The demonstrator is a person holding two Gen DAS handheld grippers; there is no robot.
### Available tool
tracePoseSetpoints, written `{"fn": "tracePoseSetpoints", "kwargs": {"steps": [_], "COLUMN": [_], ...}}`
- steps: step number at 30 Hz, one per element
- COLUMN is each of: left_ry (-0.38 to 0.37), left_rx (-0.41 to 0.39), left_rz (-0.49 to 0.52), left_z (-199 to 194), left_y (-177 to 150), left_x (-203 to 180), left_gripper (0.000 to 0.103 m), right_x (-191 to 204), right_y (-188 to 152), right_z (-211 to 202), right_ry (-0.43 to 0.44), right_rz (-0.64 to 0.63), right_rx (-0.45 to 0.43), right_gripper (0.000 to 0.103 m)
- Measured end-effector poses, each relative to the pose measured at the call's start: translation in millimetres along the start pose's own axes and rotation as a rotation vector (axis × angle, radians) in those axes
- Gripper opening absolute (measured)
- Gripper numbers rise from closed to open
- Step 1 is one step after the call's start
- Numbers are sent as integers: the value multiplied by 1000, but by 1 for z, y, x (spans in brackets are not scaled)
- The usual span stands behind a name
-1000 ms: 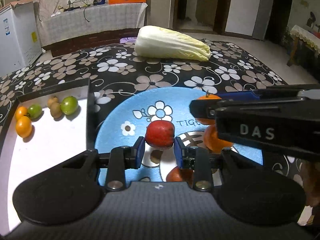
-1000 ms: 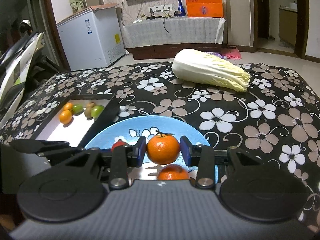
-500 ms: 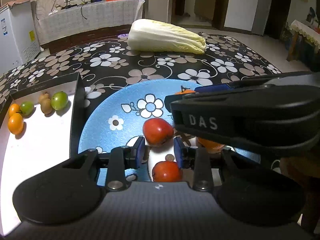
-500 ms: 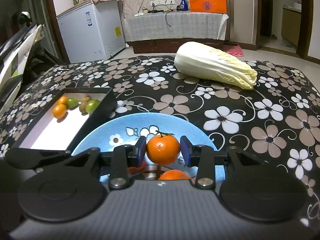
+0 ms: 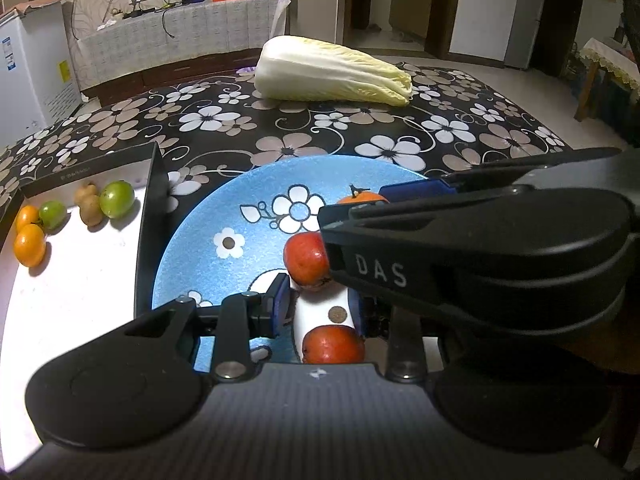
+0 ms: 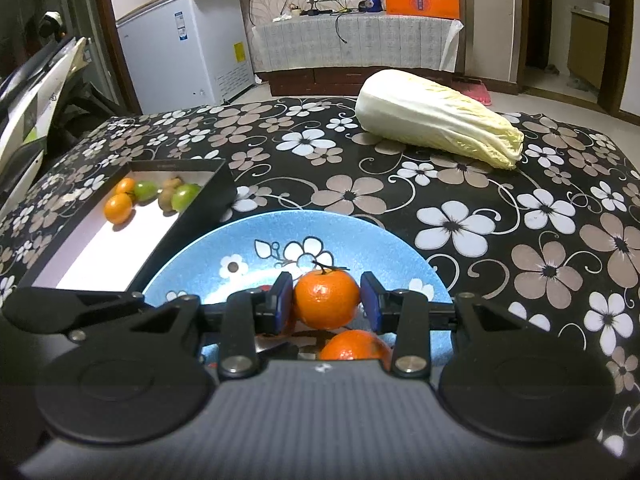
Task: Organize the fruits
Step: 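Open both tools to drop the red fruit and orange onto the plate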
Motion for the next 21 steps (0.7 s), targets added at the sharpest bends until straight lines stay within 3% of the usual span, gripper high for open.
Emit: {"fn": "tracePoseSetpoints", "kwargs": {"steps": [3,5,21], "left_ry": [-3,3,-22], "left_rx": [-2,-9,-32], "left_rz": [3,5,-14], "left_z": [-1,-3,-13], "left_y": [0,0,2], "left_x": [-1,-1,1], "left_gripper": [40,49,62], "right_x": [0,0,5], "right_y": [0,0,3], "right_z": [0,0,-8], "right_ry": [-2,1,17], "right_rz": [0,0,-20], "right_rx": [0,0,-14], "right_gripper": [41,41,42]}}
Point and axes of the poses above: each gripper's, at about its wrist camera, not at the fingertips, and z roughly the way its jaws point, x to its left, y to its top, the point moved 7 cm from there along z, roughly the way its jaws point, and after that the axes turned 1 degree about -y, right-handed, at the moved point
